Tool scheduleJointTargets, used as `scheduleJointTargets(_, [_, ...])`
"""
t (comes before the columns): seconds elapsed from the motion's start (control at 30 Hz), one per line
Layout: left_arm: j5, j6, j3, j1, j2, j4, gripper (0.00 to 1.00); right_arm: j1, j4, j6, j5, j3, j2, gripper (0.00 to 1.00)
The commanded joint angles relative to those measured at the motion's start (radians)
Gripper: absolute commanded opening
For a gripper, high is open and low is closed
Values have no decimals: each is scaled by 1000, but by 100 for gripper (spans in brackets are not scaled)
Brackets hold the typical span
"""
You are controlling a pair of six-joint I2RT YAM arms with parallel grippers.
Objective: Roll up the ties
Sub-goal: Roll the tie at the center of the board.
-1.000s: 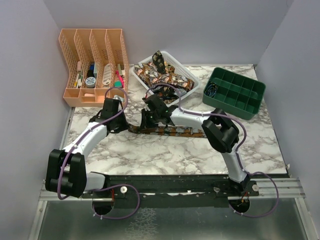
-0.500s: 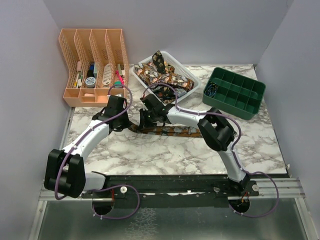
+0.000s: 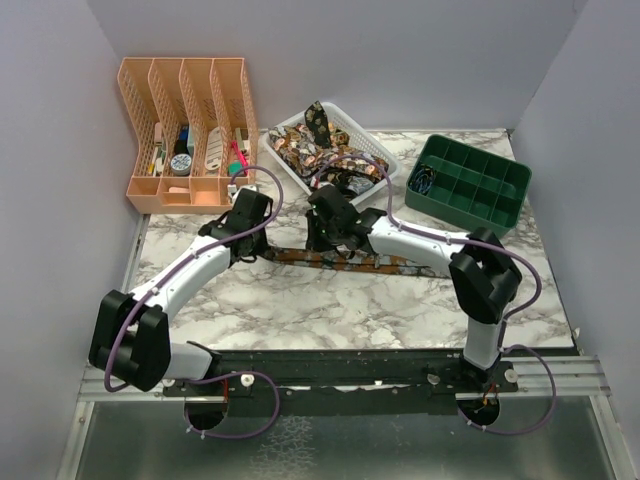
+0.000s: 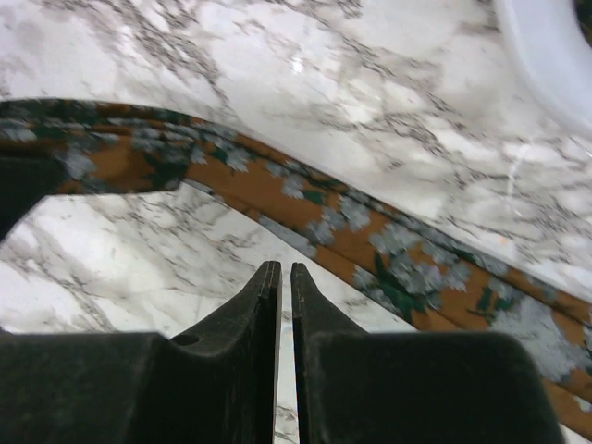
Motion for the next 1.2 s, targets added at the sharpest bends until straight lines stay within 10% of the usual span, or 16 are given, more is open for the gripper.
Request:
scheduleJointTargets(0.0, [-94,-14,38,-24,28,-17,0,-9,-1,24,95,-83,-55,15])
scheduleJointTargets(1.17, [-174,-43,1,-57,58,123,0,-39,12,-9,-5,-112,-20,15])
